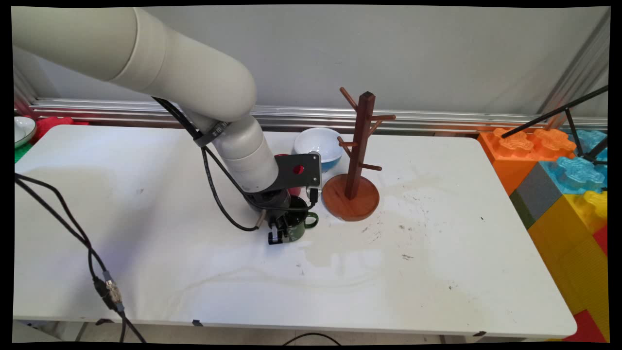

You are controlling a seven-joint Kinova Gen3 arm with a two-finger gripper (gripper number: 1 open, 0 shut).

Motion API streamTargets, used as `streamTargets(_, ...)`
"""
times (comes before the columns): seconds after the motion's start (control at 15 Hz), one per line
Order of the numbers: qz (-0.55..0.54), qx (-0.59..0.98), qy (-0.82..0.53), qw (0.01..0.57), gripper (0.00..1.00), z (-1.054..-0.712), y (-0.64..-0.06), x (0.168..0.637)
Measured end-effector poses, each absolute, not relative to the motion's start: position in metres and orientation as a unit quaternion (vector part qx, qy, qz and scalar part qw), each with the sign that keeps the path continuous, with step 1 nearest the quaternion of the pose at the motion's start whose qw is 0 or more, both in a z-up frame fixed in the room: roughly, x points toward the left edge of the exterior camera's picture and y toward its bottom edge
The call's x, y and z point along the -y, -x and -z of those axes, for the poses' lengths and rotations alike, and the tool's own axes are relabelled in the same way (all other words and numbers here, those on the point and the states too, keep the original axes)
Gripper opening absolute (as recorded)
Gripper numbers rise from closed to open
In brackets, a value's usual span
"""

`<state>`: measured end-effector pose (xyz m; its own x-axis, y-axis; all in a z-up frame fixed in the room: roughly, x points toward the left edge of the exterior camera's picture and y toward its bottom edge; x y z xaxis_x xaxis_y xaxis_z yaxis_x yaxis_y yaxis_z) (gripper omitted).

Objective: Place the picked object on the table

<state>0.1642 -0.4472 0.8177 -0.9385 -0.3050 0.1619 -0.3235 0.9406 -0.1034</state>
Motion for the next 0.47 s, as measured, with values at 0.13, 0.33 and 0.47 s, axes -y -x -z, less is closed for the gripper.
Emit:
streamTargets(0.13, -0.064, 0.982, -0.161, 0.079, 1.00, -0.817, -0.163, 0.449)
streamTargets(0.33, -0.066, 0.979, -0.166, 0.097, 1.00, -0.825, -0.162, 0.452)
streamTargets(0.47, -0.070, 0.976, -0.170, 0.118, 1.00, -0.840, -0.165, 0.453)
